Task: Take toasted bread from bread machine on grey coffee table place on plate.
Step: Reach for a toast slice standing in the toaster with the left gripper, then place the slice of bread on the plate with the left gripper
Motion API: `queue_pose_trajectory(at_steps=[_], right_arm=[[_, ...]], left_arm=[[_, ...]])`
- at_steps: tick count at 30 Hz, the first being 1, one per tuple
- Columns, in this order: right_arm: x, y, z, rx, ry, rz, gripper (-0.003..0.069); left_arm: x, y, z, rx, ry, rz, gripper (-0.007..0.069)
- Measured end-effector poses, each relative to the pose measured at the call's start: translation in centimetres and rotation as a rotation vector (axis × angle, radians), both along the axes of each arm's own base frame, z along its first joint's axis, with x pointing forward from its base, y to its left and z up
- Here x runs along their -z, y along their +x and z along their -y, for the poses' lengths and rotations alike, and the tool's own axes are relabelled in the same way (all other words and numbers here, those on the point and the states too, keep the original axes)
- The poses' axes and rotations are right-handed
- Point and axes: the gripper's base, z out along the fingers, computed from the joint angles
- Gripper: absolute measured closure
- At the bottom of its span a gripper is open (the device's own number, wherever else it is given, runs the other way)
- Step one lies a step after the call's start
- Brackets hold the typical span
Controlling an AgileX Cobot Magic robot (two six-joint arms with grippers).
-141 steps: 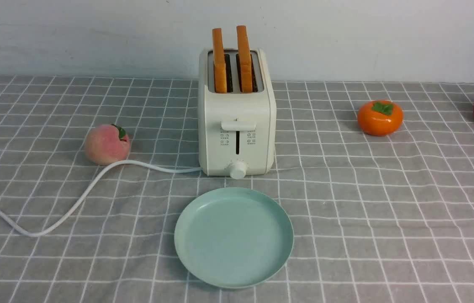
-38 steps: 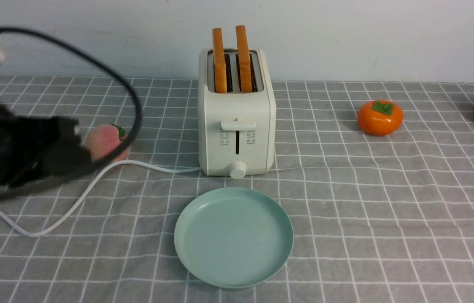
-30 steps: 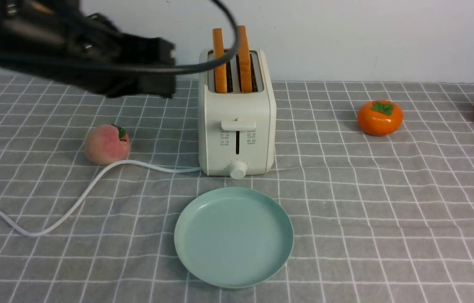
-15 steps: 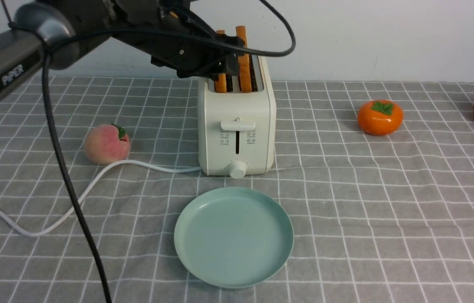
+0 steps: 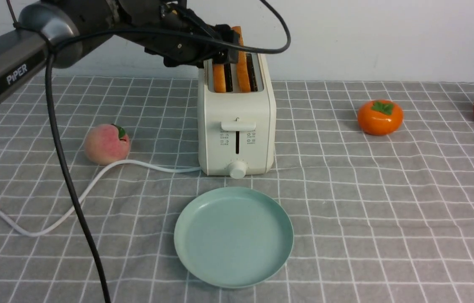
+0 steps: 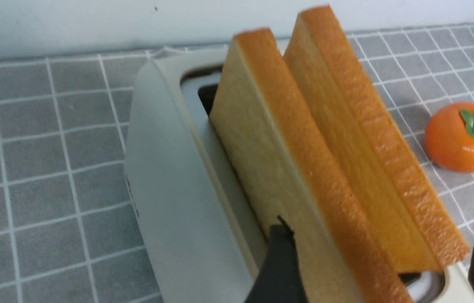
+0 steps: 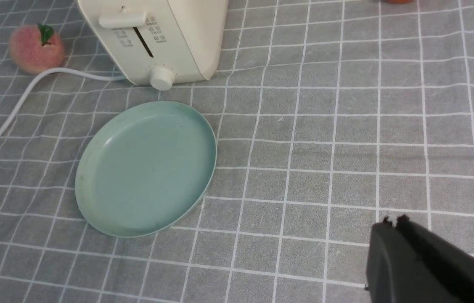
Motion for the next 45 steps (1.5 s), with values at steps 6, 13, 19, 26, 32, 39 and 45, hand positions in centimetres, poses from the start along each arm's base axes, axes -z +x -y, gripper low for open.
queue_pose_trajectory(at_steps=[6,13,19,26,32,39,45], right_arm=[[0.0,0.0,0.0,0.001,-0.001,0.001,0.0655],[0.0,0.0,0.0,0.001,-0.002,0.003,0.0651],[0.0,0.0,0.0,-0.002,-0.002,0.003,0.0646],[-0.1,0.0,-0.1,-0.004,-0.001,0.008,0.0645],[-0.1,0.0,-0.1,-0.004,-0.001,0.009,0.0645],[-0.1,0.0,-0.1,-0.005,0.002,0.01,0.0644],[-0.1,0.0,-0.1,-0.004,0.002,0.012,0.0644]], left_arm=[[1.9,0.8,0.3,-0.002,0.015,-0.028,0.0097],[2.2,0.9,0.1,0.001,0.064,-0.023,0.0484],[-2.9,-1.7,-0.5,0.019,0.07,0.048,0.0533],[-14.1,-12.2,-4.4,0.056,0.041,0.045,0.0533],[-11.4,-16.9,-6.4,0.068,0.007,-0.142,0.0533],[1.2,-19.2,-4.1,0.203,-0.184,-0.393,0.0533],[8.0,-19.4,-2.5,0.099,-0.328,-0.337,0.0533]])
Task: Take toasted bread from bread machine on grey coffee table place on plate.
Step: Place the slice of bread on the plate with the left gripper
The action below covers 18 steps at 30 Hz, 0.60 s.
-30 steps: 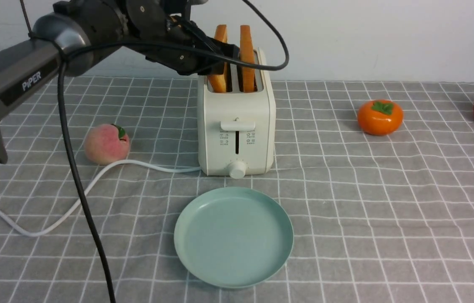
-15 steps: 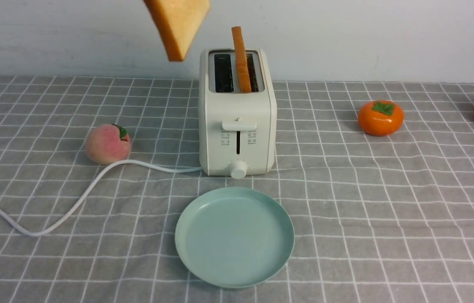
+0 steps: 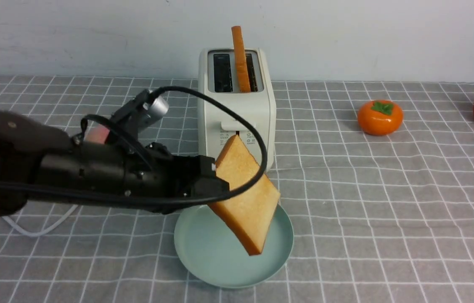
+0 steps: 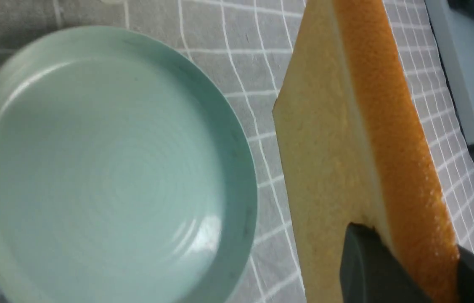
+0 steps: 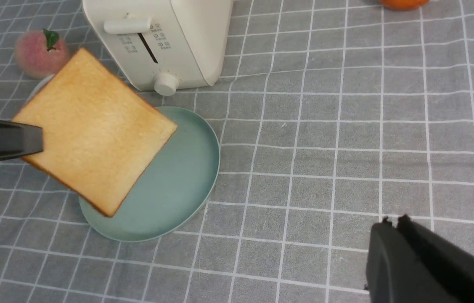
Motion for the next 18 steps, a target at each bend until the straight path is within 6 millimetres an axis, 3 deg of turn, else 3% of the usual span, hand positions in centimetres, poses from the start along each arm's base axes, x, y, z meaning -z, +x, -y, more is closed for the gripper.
queue_pose_trajectory(at_steps=[8,18], right_arm=[[-0.1,0.1,0.0,0.005,0.002,0.015,0.0641],[-0.3,0.2,0.1,0.014,0.006,0.038,0.0632]], left_arm=[[3.9,1.5,1.1,-0.049,0.021,-0.041,0.0501],[5.2,1.7,1.0,-0.007,0.122,-0.023,0.0295]])
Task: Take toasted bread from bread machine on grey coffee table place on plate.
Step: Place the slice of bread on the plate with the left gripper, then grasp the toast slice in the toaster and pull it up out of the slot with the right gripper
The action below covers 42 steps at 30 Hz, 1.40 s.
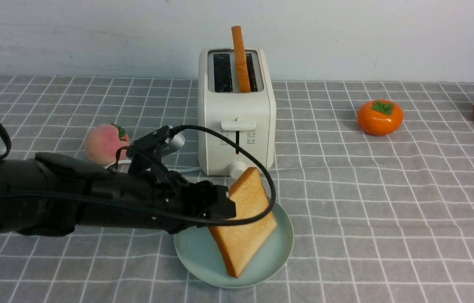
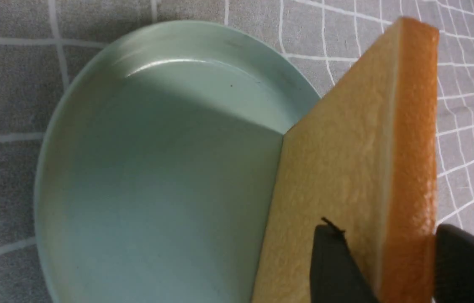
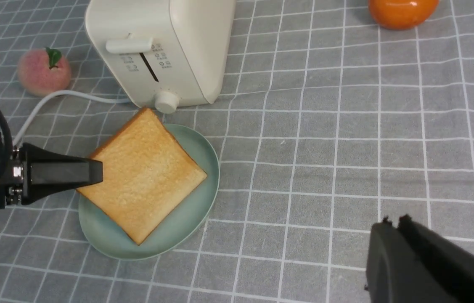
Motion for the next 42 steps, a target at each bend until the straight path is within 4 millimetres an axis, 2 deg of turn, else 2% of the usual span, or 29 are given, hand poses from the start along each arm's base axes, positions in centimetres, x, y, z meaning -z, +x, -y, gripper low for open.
queue_pose_trajectory(at_steps=[5,8,12,16,17,18,20,21,22,24,25,26,27,29,30,31,32,33,34,36,37,42], right_arm=[[-0.1,0.0,0.0,0.003,0.001,0.008,0.063],[-0.1,0.0,0.0,0.003,0.001,0.008,0.0626],[-0.3,0.1,0.0,0.0,-0.002,0.023,0.0624],[-1.7,1.1,-0.2,-0.035,-0.036,0.006,0.0625],[-2.4,2.1,-0.4,-0.056,-0.038,-0.024,0.0626],[-2.7,2.6,-0.5,-0.066,-0.035,-0.041,0.0626],[-3.5,6.3,-1.5,-0.127,-0.016,-0.112,0.0625],[-3.9,7.1,-2.0,-0.152,-0.012,-0.11,0.0625],[-4.0,8.9,-2.7,-0.19,-0.012,-0.126,0.0625],[-3.8,11.2,-4.2,-0.251,-0.025,-0.143,0.0622],[-3.6,12.7,-5.7,-0.297,-0.034,-0.145,0.0616],[-3.6,13.1,-5.7,-0.297,-0.035,-0.145,0.0615],[-3.3,15.4,-8.0,-0.34,-0.039,-0.129,0.0593],[-3.1,17.5,-9.9,-0.355,-0.042,-0.102,0.0566],[-2.5,19.4,-11.3,-0.356,-0.046,-0.083,0.0529],[-2.8,19.4,-11.4,-0.358,-0.046,-0.074,0.0522],[-2.4,21.8,-13.1,-0.354,-0.048,-0.047,0.0464],[-2.0,22.1,-13.3,-0.355,-0.051,-0.052,0.0456],[-1.6,24.4,-14.8,-0.353,-0.056,-0.024,0.0376],[-0.8,26.4,-15.9,-0.348,-0.054,-0.011,0.0291],[0.0,27.9,-16.6,-0.343,-0.052,-0.005,0.0244],[3.6,33.0,-18.8,-0.33,-0.046,0.007,0.0066]], left_arm=[[-0.8,-0.2,-1.3,0.054,0.121,0.074,0.0253],[-2.0,0.1,-3.5,0.002,0.195,0.121,0.0246],[-3.4,-0.2,-5.4,-0.039,0.227,0.136,0.0247],[-4.9,-1.4,-6.6,-0.058,0.222,0.105,0.0301],[-5.7,-2.2,-7.0,-0.084,0.204,0.063,0.0358],[-5.9,-2.4,-7.1,-0.088,0.204,0.055,0.0379],[-7.2,-4.4,-8.1,-0.097,0.264,0.018,0.055],[-7.5,-5.0,-8.4,-0.119,0.276,0.002,0.0595],[-7.9,-6.1,-8.9,-0.134,0.307,0.001,0.0638],[-8.1,-7.5,-9.6,-0.164,0.342,0.003,0.0638],[-8.6,-8.7,-10.0,-0.185,0.355,0.024,0.0638],[-8.7,-8.9,-10.1,-0.19,0.359,0.029,0.0638],[-9.1,-10.7,-10.8,-0.219,0.377,0.066,0.0638],[-9.4,-12.2,-11.3,-0.246,0.375,0.1,0.0638],[-9.5,-13.2,-11.5,-0.26,0.368,0.116,0.0638],[-9.7,-13.5,-11.6,-0.265,0.363,0.125,0.0638],[-9.8,-14.6,-11.8,-0.275,0.35,0.143,0.0638],[-9.7,-14.6,-11.8,-0.274,0.351,0.14,0.0638],[-9.9,-15.6,-12.0,-0.28,0.341,0.159,0.0638],[-9.9,-16.2,-12.1,-0.281,0.337,0.17,0.0638],[-9.8,-16.4,-12.1,-0.282,0.336,0.172,0.0638],[-9.1,-16.8,-12.1,-0.269,0.349,0.131,0.0638]])
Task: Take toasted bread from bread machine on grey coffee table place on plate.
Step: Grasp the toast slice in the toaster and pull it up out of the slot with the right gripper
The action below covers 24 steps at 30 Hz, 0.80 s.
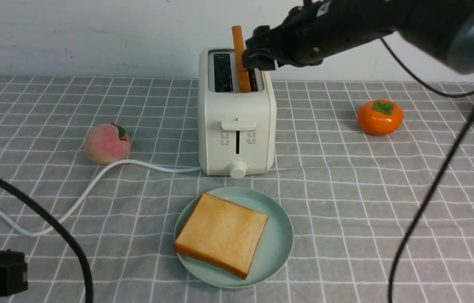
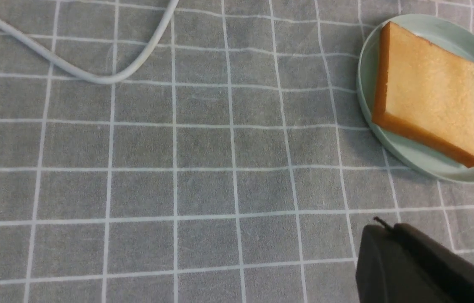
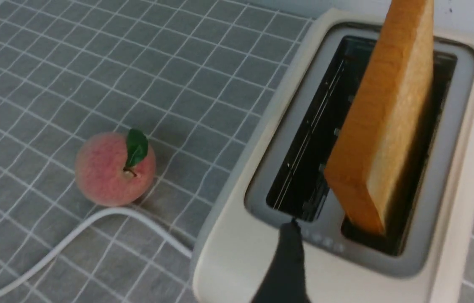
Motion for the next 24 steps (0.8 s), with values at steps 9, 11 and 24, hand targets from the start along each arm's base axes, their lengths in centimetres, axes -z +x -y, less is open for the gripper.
queue_pose_trajectory(at_steps=[9,11,24], right_arm=[[3.4,4.2,-1.6,0.026,0.021,0.063,0.0132],[3.3,4.3,-1.6,0.027,0.016,0.08,0.0262],[-13.6,-6.9,3.3,-0.056,0.011,0.163,0.0562]], left_arm=[[0.4,-0.4,-0.1,0.009,0.017,-0.062,0.0638],[0.4,-0.4,-0.1,0.009,0.018,-0.062,0.0638],[0.3,-0.3,-0.1,0.002,0.015,-0.052,0.0638]])
